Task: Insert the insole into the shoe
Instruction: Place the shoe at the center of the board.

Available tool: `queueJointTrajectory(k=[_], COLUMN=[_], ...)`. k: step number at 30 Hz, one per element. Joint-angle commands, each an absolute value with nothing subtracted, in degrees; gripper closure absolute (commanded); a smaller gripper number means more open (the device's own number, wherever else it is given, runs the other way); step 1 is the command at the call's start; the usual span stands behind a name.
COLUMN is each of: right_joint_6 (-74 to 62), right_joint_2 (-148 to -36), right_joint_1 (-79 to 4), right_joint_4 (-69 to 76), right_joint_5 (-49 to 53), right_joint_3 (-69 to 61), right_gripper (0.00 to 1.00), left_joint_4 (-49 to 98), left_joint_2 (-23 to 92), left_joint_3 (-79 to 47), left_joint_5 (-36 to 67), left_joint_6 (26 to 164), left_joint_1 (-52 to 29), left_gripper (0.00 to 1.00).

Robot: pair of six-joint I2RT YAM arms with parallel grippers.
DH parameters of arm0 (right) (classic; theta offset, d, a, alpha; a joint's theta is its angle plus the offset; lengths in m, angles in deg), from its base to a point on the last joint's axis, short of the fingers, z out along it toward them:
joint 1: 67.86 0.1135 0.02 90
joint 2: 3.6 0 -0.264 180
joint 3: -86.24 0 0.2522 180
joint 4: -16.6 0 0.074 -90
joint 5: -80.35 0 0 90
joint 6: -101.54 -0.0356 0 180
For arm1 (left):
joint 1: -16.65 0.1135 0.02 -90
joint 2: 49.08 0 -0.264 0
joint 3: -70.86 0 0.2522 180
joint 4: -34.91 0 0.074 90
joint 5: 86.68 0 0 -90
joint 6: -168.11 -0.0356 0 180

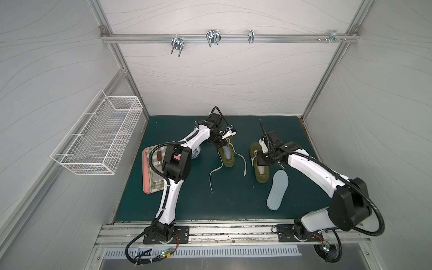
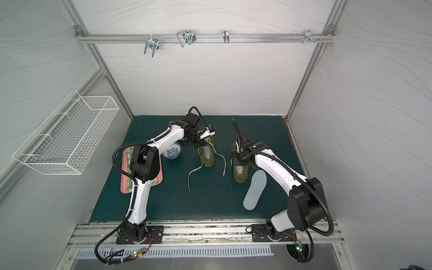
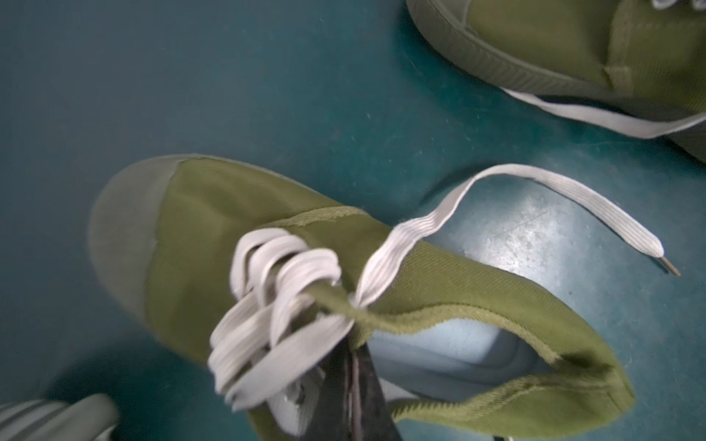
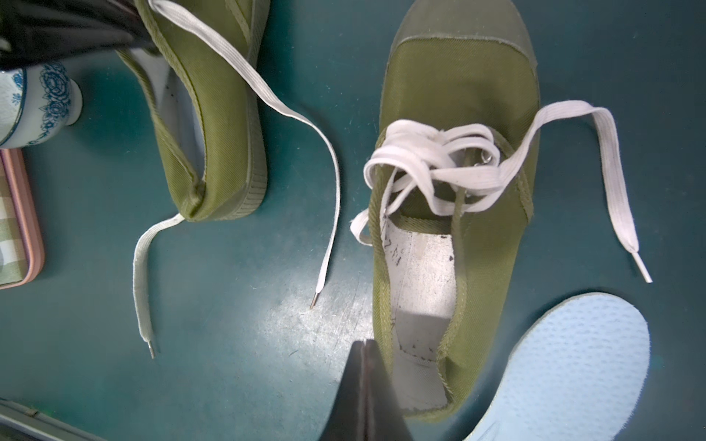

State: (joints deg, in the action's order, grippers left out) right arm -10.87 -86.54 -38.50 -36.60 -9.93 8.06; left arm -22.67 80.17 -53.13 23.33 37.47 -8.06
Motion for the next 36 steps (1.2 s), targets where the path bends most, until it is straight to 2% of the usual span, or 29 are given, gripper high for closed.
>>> queueJointTrajectory(k=[1, 26, 30, 36], right_joint_6=[-10.1, -9.1, -8.7, -8.4], right_joint_2=[-85.1, -85.0, -84.6, -83.7], right_joint_1=[-38.8, -40.1, -40.4, -41.8], right_joint_4=[-37.2, -37.1, -37.3, -37.8], right_joint_5=[-9.1, -9.1, -9.0, -9.1], right_joint_3=[8.9, 9.9, 9.8, 10.3], right_gripper=[1.0, 1.0, 1.0, 1.0], left_joint_4=[-20.4, -25.1, -24.9, -27.9], left_joint_2=[78.3, 86.9, 87.9, 85.6], left_joint_3=[-52.2, -57.3, -56.5, -59.0], left_joint_5=[23.2, 17.9, 19.5, 18.8], left_joint_6=[35.5, 36.4, 36.5, 38.0], left_joint_1=[-9.2, -12.4, -12.3, -12.3], left_gripper=[0.98, 0.98, 0.9, 0.67])
